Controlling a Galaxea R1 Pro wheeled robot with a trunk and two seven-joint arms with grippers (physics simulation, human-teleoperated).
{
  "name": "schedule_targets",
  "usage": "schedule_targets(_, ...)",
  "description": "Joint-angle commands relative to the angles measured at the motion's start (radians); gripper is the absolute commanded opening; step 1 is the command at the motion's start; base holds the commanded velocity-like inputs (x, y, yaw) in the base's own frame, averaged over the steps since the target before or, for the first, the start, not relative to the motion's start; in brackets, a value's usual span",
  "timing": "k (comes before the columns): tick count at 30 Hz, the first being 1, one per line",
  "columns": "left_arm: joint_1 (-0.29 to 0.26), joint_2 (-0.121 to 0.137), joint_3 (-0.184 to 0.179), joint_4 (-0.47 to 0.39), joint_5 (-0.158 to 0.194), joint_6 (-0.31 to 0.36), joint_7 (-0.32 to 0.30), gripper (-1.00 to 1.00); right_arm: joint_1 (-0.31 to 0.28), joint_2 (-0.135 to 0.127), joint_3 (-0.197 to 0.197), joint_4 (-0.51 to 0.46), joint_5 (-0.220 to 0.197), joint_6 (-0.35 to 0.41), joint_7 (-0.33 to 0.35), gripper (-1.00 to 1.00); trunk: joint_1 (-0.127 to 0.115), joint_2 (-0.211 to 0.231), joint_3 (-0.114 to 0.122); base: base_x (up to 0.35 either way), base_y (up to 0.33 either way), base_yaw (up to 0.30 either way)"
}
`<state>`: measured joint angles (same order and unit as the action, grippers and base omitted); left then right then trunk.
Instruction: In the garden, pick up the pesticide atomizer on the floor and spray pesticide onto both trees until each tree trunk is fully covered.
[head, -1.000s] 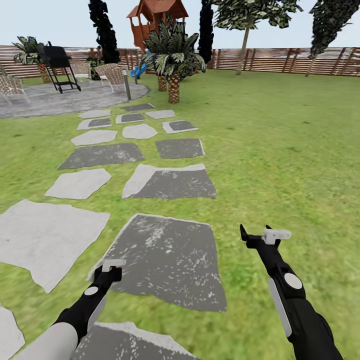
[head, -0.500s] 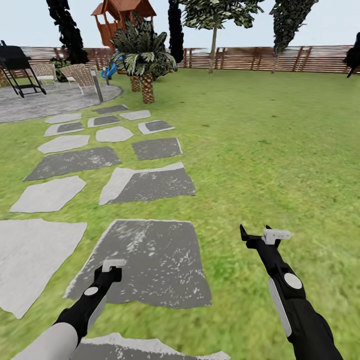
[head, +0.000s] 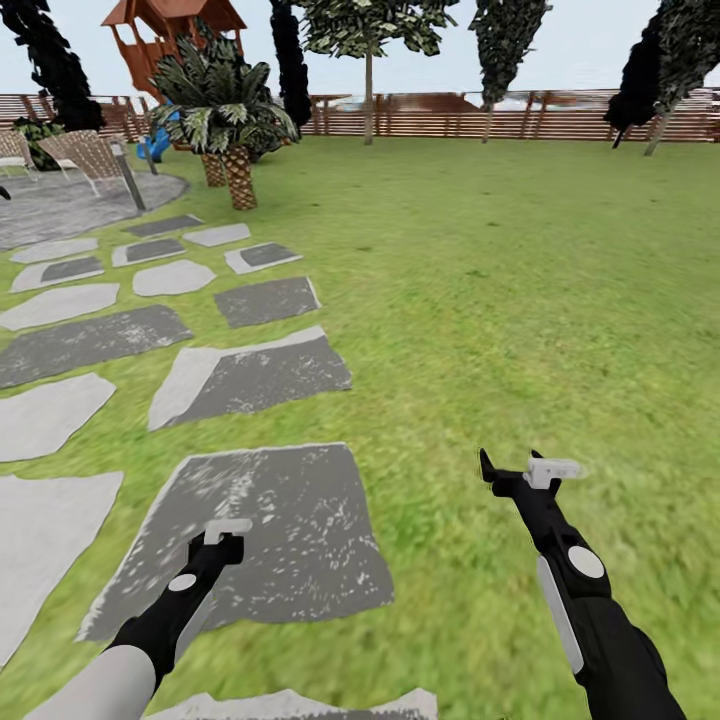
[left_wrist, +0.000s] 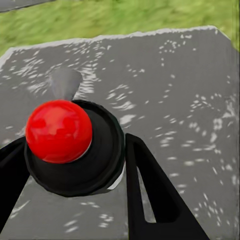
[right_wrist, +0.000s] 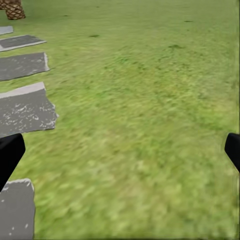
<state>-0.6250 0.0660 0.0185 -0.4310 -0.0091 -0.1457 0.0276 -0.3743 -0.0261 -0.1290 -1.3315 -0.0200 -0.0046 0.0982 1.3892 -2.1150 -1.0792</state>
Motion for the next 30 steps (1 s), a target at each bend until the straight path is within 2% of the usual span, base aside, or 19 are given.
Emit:
schedule_targets(1, 0.0, 0.0, 0.0, 0.0, 0.0, 0.0, 0.0, -1.0, 0.0, 0.0, 0.0, 0.0, 0.0, 0.0, 0.0, 1.0, 0.0, 0.0, 0.0, 0.0, 0.0, -0.3)
schedule_targets(30, 0.001, 0.0, 0.0, 0.0, 0.0, -0.001, 0.0, -1.0, 0.0, 0.0, 0.0, 0.0, 0.0, 0.0, 0.0, 1.0, 0.0, 0.0, 0.0, 0.0, 0.0, -0.3)
